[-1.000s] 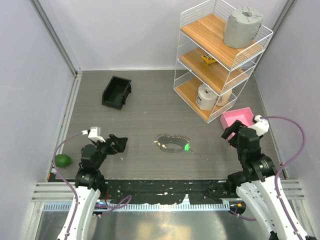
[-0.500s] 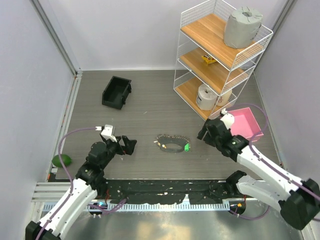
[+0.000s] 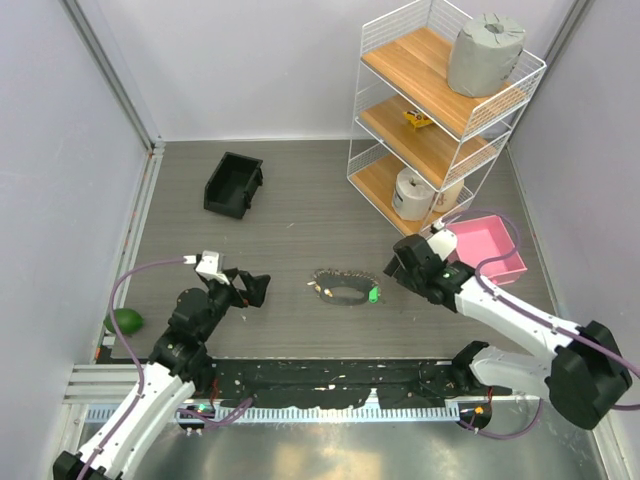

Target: Remove the keys from the keyring

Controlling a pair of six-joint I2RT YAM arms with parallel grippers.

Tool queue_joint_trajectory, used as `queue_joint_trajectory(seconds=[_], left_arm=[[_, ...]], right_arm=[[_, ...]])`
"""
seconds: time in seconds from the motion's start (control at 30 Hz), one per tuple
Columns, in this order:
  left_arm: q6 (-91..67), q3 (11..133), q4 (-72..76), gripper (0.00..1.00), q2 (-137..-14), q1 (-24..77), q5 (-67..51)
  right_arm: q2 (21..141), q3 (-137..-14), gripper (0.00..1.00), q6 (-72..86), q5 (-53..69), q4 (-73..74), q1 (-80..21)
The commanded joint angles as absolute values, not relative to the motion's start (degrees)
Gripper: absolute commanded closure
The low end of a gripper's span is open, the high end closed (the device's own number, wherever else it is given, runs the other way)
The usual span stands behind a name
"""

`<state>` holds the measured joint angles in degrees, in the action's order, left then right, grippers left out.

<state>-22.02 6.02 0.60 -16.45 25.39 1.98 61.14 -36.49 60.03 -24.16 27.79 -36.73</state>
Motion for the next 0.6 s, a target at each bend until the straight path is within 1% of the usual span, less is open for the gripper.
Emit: queue_joint_trajectory(seconds=[0.0,0.07,0.23,0.3,0.47,0.5,0.57], left_arm=[[-21.18,6.50,3.87,0.01,-17.67,25.49,2.20],[-21.18,6.42,3.78,0.01,-17.32,25.49,2.11],[-21.18,6.15,3.69,0.01,-16.61,25.49,2.37],[-21.18,6.24,3.52,0.01,-16.44,25.49,2.55],[-21.18,6.15,3.43,0.01,-16.26,25.49,2.81],[-21.09,6.07,3.43,0.01,-16.17,25.49,2.81],[-21.27,6.06,3.43,0.01,-16.17,25.49,2.81]], right_arm=[[66.61,-39.37,0.36,64.15,-24.87,25.23,-37.53],[68.63,-39.46,0.41,65.73,-24.26,24.44,-37.70],[72.59,-40.07,0.42,68.20,-22.76,22.85,-38.93],[74.17,-40.78,0.44,68.99,-22.33,22.59,-39.37],[77.78,-42.27,0.51,69.70,-21.80,22.06,-40.08],[77.96,-42.45,0.55,69.96,-21.80,21.71,-40.25],[78.92,-42.45,0.56,70.49,-21.71,21.01,-40.25]])
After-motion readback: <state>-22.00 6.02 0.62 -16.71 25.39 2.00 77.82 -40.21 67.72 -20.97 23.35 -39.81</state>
